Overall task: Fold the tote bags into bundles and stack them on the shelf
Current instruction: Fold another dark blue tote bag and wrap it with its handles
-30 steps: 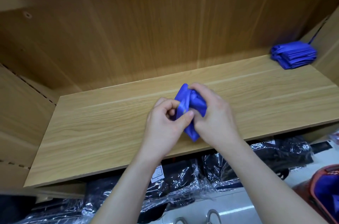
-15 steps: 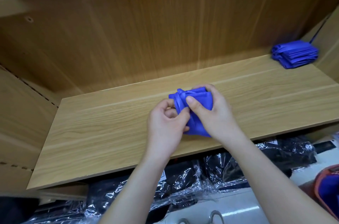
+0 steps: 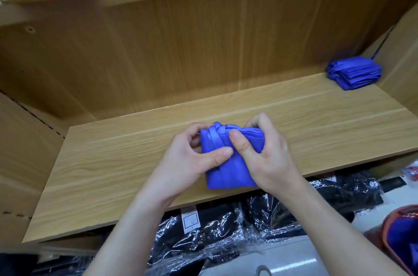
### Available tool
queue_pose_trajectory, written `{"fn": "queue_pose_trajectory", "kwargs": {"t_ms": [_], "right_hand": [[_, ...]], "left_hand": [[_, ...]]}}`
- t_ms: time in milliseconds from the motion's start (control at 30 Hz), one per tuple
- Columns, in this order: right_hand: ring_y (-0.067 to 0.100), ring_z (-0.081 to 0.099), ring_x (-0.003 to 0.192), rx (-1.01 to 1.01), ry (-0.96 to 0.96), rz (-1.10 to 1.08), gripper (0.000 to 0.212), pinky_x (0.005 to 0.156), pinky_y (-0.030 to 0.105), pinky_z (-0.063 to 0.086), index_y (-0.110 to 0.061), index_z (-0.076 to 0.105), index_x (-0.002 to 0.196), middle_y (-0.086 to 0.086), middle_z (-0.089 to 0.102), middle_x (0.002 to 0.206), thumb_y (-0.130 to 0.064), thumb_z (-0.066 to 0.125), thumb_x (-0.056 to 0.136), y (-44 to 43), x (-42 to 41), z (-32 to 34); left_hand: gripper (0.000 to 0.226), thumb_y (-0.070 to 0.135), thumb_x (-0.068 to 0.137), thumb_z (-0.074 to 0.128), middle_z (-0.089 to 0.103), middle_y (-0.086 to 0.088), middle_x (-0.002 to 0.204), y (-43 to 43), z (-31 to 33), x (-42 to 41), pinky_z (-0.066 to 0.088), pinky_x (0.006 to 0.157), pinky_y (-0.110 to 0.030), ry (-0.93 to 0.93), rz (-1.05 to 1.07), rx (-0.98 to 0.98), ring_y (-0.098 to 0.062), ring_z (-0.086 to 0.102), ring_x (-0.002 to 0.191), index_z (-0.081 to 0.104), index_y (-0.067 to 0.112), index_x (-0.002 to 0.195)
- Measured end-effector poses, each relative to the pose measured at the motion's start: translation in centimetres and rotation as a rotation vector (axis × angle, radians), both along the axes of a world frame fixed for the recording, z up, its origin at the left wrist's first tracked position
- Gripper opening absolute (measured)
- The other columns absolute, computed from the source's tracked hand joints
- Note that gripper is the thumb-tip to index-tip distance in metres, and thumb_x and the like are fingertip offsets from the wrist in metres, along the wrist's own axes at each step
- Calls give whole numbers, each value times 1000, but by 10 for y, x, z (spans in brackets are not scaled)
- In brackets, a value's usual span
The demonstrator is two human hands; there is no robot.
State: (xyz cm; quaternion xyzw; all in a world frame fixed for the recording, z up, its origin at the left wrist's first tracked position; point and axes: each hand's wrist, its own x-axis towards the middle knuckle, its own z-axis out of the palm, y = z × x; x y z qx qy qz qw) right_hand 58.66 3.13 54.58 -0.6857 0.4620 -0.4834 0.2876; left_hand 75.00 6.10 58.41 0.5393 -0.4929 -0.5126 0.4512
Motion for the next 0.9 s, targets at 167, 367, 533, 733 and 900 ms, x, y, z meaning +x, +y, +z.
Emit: {"fn": "queue_pose_trajectory", "kwargs": {"t_ms": [167, 367, 533, 733, 900], "right_hand": [[1, 51, 70, 112, -55, 154, 44, 68, 20, 40, -24, 50, 86, -15, 56, 76, -65, 32, 87, -6, -5, 15], [21, 69, 86, 903, -596, 436, 41, 78, 45, 56, -23, 65, 116, 9, 72, 104, -51, 47, 92, -2, -7, 18], [20, 68, 96, 610, -537, 200, 39, 90, 38, 53, -21, 50, 135, 6, 72, 109, -13, 55, 97, -4, -7, 1], [16, 65, 105, 434, -402, 289, 30, 94, 34, 50, -13, 58, 126, 3, 70, 114, -2, 48, 100, 1, -9, 0], [11, 62, 109, 410, -359, 322, 40, 98, 31, 46, -15, 54, 132, -3, 69, 116, -16, 52, 92, 9, -7, -3]], "left_hand": [[47, 9, 59, 90, 72, 14, 91, 3, -6, -5, 51, 76, -19, -223, 218, -339, -3, 66, 82, 64, 26, 94], [27, -4, 87, 54, 64, -1, 103, 17, -28, 3, 38, 81, -33, -1072, 66, -1195, -22, 62, 98, 58, 21, 98], [47, -12, 67, 55, 60, -2, 116, 23, -32, 7, 43, 97, -28, -850, -145, -852, -20, 57, 113, 64, 10, 106], [55, 34, 79, 70, 58, -2, 127, 13, -27, 12, 40, 105, -24, -741, 30, -660, -14, 55, 120, 61, 4, 125], [81, 58, 66, 70, 59, 11, 123, 10, -19, 9, 35, 98, -8, -721, -24, -539, 5, 53, 114, 58, 13, 132]]}}
